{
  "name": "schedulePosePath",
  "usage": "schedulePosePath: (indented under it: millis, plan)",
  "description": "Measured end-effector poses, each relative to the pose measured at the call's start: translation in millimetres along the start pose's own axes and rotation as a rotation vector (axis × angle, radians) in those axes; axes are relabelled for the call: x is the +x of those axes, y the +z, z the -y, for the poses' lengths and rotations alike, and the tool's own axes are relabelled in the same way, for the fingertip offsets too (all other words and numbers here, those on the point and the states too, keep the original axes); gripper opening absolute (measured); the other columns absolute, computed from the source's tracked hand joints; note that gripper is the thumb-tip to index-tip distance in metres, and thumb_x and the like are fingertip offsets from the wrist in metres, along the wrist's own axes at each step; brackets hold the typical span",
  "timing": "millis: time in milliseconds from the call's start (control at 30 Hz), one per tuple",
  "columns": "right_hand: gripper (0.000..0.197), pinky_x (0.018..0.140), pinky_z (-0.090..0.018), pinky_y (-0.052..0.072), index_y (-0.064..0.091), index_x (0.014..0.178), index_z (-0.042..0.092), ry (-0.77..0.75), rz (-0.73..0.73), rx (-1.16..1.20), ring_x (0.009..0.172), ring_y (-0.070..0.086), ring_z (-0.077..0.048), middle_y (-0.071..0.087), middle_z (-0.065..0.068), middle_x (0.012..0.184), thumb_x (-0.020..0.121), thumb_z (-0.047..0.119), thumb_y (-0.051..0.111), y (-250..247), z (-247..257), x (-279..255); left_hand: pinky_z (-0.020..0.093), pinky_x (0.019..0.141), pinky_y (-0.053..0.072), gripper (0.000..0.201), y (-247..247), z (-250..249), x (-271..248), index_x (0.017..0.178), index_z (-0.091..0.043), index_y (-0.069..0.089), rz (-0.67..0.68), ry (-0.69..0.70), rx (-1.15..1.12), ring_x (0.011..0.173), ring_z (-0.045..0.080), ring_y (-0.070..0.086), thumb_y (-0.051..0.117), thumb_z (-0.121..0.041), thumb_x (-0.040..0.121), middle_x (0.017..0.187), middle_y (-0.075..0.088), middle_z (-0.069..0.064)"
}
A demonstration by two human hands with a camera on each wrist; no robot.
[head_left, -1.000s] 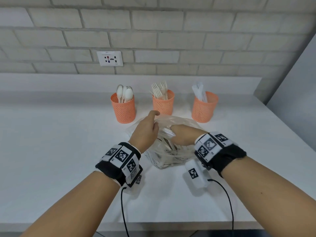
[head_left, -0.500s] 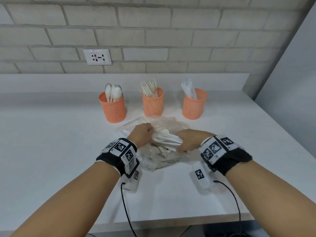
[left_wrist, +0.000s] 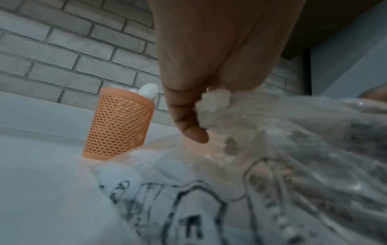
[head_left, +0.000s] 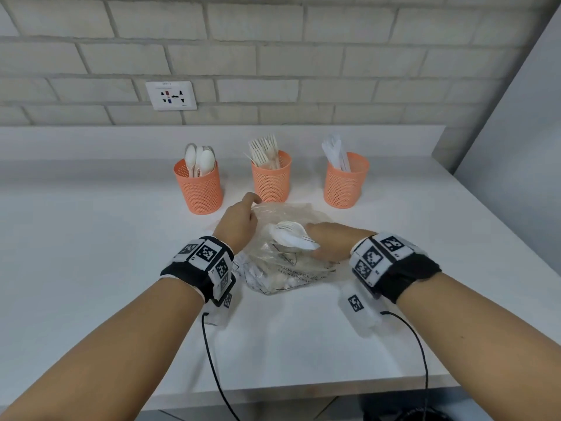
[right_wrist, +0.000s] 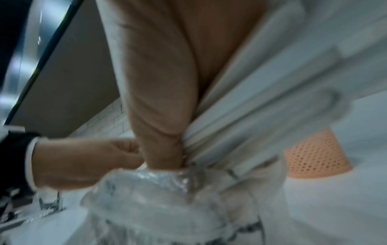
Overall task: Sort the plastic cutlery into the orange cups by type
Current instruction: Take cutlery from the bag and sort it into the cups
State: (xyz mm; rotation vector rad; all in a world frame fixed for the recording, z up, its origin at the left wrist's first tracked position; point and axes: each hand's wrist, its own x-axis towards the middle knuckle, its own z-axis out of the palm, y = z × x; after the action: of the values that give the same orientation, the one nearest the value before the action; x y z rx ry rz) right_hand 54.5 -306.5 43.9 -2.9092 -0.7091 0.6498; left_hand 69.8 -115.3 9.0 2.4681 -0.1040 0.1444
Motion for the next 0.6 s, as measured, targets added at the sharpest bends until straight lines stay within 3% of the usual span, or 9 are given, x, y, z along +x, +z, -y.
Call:
schedulePosePath:
  millis: [67, 100, 167, 200, 300, 367, 467, 533, 600]
  plan:
    - [0.036, 0.060, -0.025, 0.044, 0.041, 0.119, 0.008, -0.022, 0.006, 0.052, 0.074, 0.054, -0.017, 0.053, 0.001, 0.090, 0.093, 0.032, 0.050, -7.8, -11.6, -10.0, 0.029, 0.060, 0.033, 0.037, 0.8, 5.2, 2.7, 0.127, -0.006, 0.044, -0.006, -0.008, 0.009, 0.069, 0.020, 0.046, 0.036, 0.002, 0.091, 0.089, 0.059, 0.019]
    - [0.036, 0.069, -0.028, 0.047, 0.042, 0.119, 0.009, -0.028, 0.007, 0.107, 0.082, 0.056, -0.019, 0.056, -0.001, 0.097, 0.091, 0.028, 0.052, -11.0, -18.9, -15.1, 0.028, 0.067, 0.035, 0.041, 1.3, 8.0, 3.0, 0.129, -0.006, 0.043, -0.006, -0.008, 0.028, 0.077, 0.023, 0.049, 0.037, 0.004, 0.090, 0.101, 0.058, 0.022]
    - [0.034, 0.088, -0.034, 0.047, 0.044, 0.120, 0.013, -0.055, -0.010, 0.302, 0.097, 0.056, -0.020, 0.058, 0.000, 0.108, 0.088, 0.019, 0.057, -15.8, -34.3, -21.4, 0.032, 0.077, 0.038, 0.057, 3.4, 11.7, 0.2, 0.138, -0.011, 0.037, 0.042, 0.013, 0.147, 0.097, 0.031, 0.051, 0.036, 0.011, 0.085, 0.118, 0.050, 0.021]
    - [0.031, 0.090, -0.036, 0.047, 0.046, 0.117, 0.016, -0.081, -0.034, 0.437, 0.095, 0.057, -0.017, 0.059, 0.004, 0.102, 0.088, 0.017, 0.058, -17.1, -40.3, -22.0, 0.034, 0.082, 0.040, 0.067, 5.4, 11.5, -2.5, 0.143, -0.016, 0.032, 0.102, 0.036, 0.252, 0.105, 0.032, 0.048, 0.035, 0.013, 0.082, 0.124, 0.046, 0.019]
    - [0.034, 0.087, -0.033, 0.049, 0.049, 0.121, 0.018, -0.139, -0.144, 0.720, 0.084, 0.060, -0.010, 0.061, 0.007, 0.094, 0.088, 0.014, 0.059, -22.1, -40.6, -20.9, 0.043, 0.102, 0.037, 0.065, 7.8, -3.3, -11.4, 0.149, -0.024, 0.017, 0.297, 0.193, 0.455, 0.128, 0.029, 0.035, 0.039, -0.003, 0.091, 0.146, 0.031, 0.011]
    - [0.037, 0.087, -0.030, 0.049, 0.048, 0.125, 0.020, -0.163, -0.199, 0.828, 0.088, 0.061, -0.009, 0.063, 0.008, 0.099, 0.090, 0.014, 0.058, -22.4, -33.9, -16.7, 0.051, 0.113, 0.022, 0.056, 9.9, -12.3, -15.2, 0.151, -0.021, 0.007, 0.486, 0.238, 0.474, 0.141, 0.029, 0.018, 0.030, -0.027, 0.100, 0.157, 0.013, 0.007]
    - [0.029, 0.076, -0.023, 0.054, 0.053, 0.117, 0.019, -0.214, -0.289, 1.073, 0.080, 0.064, -0.009, 0.065, 0.005, 0.092, 0.091, 0.007, 0.055, -23.2, -23.6, -8.1, 0.056, 0.116, 0.008, 0.064, 19.6, -16.0, -20.5, 0.150, -0.019, -0.005, 0.756, 0.238, 0.718, 0.146, 0.028, -0.003, 0.023, -0.044, 0.099, 0.159, -0.010, 0.005]
    - [0.021, 0.065, -0.023, 0.053, 0.056, 0.108, 0.017, -0.220, -0.339, 1.244, 0.069, 0.063, -0.009, 0.065, 0.001, 0.081, 0.091, 0.006, 0.054, -26.5, -19.4, -2.2, 0.055, 0.116, 0.006, 0.062, 24.0, -12.6, -22.1, 0.151, -0.019, -0.005, 0.795, 0.211, 0.807, 0.146, 0.027, -0.006, 0.016, -0.047, 0.099, 0.158, -0.013, 0.005]
    - [0.014, 0.061, -0.026, 0.051, 0.057, 0.098, 0.018, -0.220, -0.387, 1.379, 0.061, 0.059, -0.012, 0.062, 0.002, 0.070, 0.091, 0.006, 0.054, -30.8, -16.9, 3.2, 0.053, 0.117, 0.004, 0.056, 18.2, -16.9, -22.4, 0.151, -0.019, 0.007, 0.755, 0.167, 0.698, 0.147, 0.025, -0.002, 0.016, -0.042, 0.101, 0.159, -0.006, 0.005]
